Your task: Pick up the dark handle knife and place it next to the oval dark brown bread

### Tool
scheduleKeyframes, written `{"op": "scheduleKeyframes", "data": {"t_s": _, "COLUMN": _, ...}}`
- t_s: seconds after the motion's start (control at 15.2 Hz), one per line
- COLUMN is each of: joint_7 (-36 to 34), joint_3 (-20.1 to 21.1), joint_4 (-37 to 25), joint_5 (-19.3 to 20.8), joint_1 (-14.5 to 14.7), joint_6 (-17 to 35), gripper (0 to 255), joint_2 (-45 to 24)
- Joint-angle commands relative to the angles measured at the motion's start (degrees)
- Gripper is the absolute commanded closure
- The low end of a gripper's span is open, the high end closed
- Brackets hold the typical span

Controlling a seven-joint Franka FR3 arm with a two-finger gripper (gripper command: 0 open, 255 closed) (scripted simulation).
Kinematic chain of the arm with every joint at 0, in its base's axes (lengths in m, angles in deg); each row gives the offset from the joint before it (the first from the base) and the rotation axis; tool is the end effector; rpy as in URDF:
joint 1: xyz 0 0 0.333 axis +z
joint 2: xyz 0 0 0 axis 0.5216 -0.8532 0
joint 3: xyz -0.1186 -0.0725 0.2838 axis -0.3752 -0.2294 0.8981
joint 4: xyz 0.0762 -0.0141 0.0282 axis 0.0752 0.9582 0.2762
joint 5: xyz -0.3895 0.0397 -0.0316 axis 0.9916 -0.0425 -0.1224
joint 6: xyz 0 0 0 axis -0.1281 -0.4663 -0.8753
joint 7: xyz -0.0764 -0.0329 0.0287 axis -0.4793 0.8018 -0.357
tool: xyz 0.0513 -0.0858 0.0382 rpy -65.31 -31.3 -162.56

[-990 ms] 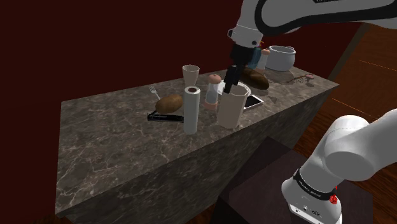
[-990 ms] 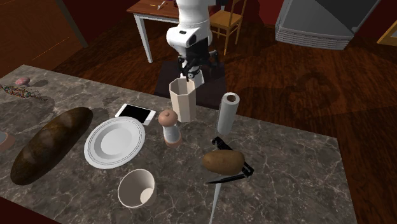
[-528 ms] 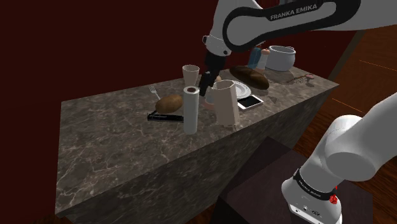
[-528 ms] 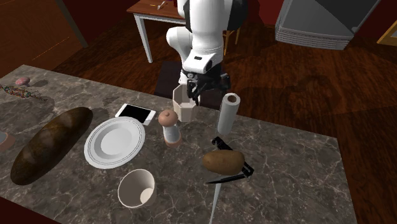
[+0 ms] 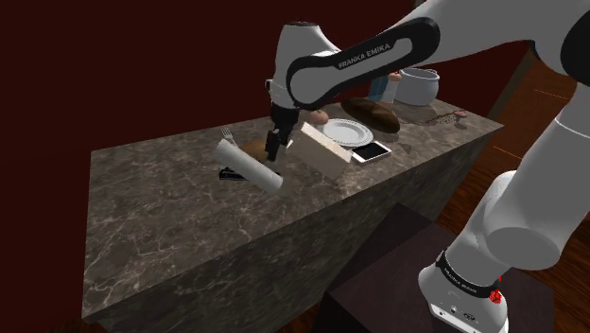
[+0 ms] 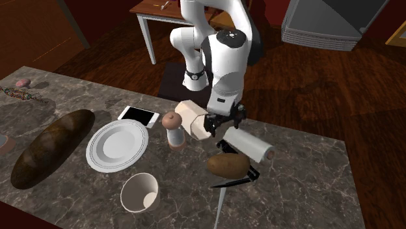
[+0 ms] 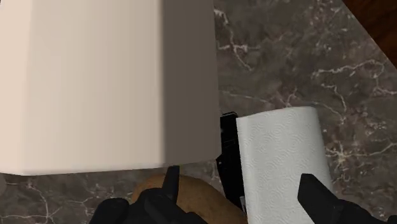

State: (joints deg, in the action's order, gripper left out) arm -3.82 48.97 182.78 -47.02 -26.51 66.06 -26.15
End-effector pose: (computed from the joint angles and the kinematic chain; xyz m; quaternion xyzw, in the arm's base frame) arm 0.5361 0.1444 0.4267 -0.9765 -0.2057 -0.0630 0.0125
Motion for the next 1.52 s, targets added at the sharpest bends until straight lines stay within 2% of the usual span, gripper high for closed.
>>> {"op": "scheduleKeyframes", "data": {"t_s": 0.0, "joint_7": 0.0, "joint_3": 0.36, "joint_4": -2.1, "joint_5": 1.34, "joint_1": 0.36, "joint_6": -1.69, "gripper": 0, "joint_2": -4.3}}
{"op": "scheduleKeyframes", "data": {"t_s": 0.26, "joint_7": -0.44, "joint_3": 0.81, "joint_4": -7.53, "joint_5": 3.96, "joint_1": 1.52, "joint_6": -0.02, "gripper": 0, "joint_2": -11.66}}
{"op": "scheduleKeyframes", "data": {"t_s": 0.73, "joint_7": -1.05, "joint_3": 0.42, "joint_4": -5.91, "joint_5": 4.88, "joint_1": 1.88, "joint_6": 4.95, "gripper": 0, "joint_2": -15.08}}
{"op": "scheduleKeyframes", "data": {"t_s": 1.25, "joint_7": -1.04, "joint_3": 0.41, "joint_4": -5.91, "joint_5": 4.87, "joint_1": 1.89, "joint_6": 4.95, "gripper": 0, "joint_2": -15.08}}
{"op": "scheduleKeyframes", "data": {"t_s": 1.32, "joint_7": -1.04, "joint_3": 0.41, "joint_4": -5.93, "joint_5": 4.87, "joint_1": 1.89, "joint_6": 4.94, "gripper": 255, "joint_2": -15.08}}
{"op": "scheduleKeyframes", "data": {"t_s": 1.45, "joint_7": -1.04, "joint_3": 0.4, "joint_4": -5.95, "joint_5": 4.88, "joint_1": 1.89, "joint_6": 4.95, "gripper": 255, "joint_2": -15.11}}
